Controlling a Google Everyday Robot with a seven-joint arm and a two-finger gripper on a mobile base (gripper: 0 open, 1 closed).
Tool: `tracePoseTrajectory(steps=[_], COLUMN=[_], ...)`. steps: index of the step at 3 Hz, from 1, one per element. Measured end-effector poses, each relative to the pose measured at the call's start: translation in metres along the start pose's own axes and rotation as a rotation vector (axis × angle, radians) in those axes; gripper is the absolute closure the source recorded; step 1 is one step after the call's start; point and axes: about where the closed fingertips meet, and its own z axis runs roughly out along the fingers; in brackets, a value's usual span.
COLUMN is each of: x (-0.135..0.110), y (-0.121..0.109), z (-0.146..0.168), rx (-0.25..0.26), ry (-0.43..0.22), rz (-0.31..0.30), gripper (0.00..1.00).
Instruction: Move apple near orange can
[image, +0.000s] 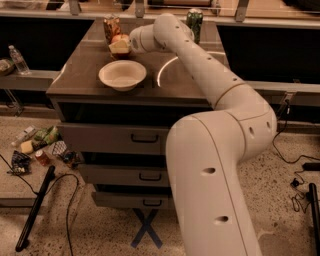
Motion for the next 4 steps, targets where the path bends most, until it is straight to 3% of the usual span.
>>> tracePoseTrajectory(steps=[2,3,4], x=[0.005,-0.001,-0.013], y=[-0.010,-0.023,-0.042], z=[0.009,-0.004,-0.033], rx=[0.001,0.018,0.049], ry=[0.003,-0.019,-0.053], rz=[0.018,0.023,0.016], gripper=[0.20,0.00,0.00])
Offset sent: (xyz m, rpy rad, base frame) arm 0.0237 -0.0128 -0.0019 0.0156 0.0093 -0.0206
